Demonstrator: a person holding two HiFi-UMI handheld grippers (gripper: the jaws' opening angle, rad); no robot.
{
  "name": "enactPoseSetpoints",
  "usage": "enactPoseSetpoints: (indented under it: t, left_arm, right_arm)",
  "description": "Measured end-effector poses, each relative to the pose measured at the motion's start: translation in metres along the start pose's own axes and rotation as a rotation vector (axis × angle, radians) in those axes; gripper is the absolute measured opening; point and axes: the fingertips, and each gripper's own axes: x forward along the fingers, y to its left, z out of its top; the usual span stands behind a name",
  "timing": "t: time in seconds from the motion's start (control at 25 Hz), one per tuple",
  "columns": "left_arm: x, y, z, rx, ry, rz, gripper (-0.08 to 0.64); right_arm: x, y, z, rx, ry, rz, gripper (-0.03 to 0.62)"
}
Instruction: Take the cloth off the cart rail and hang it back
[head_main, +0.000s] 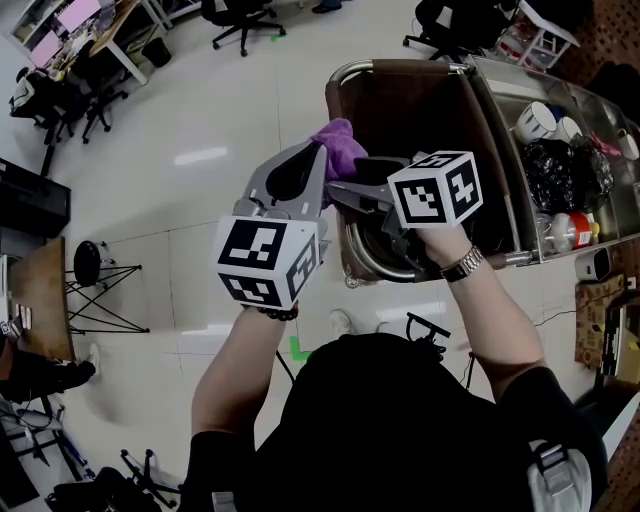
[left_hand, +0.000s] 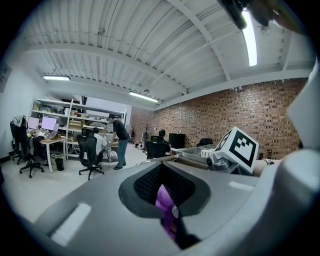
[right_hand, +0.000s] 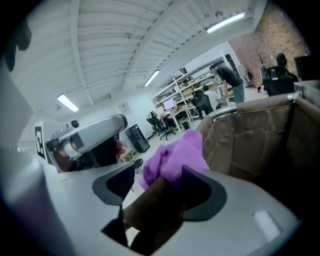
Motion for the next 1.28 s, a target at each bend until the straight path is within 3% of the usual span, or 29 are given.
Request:
enactPoseSetpoints:
  t: [0.2,0.32,0.48,0.56,0.8,1.28]
  left_arm:
    - [0.003,0.001,0.002,-0.002,-0.004,-0.006,0.000]
    - [0.004,0.003,0.002,-0.001,-0.005,-0.006,0.000]
    - [0.005,0.005,0.003,-0.001,-0.005,-0.003,0.000]
    - [0.005,0.006,0.003,-0.001,-0.006,-0.002,0.000]
    - [0.005,0.004,0.006,0.001,-0.009,-0.004,0.000]
    - [0.013,-0.009,0.010,0.008,-0.010,-0.019,0.000]
  right_arm:
    - [-0.002,-0.003,0.007,0.124,-0.038,0.074,0.285]
    - [-0.003,-0.017,0.009,0.120,-0.049,0.007,0.120]
    - [-0.005,-0.021,0.013,0.111,-0.053,-0.040,0.096]
    - [-0.007,-0.020,0.018,0.099,-0.064,-0.056,0.015]
    - [-0.013,-0.026,0.017,0.075,-0.051,-0.127,0.012]
    - [-0.061,-0.073,0.015,0.058,-0.074,-0.348,0.012]
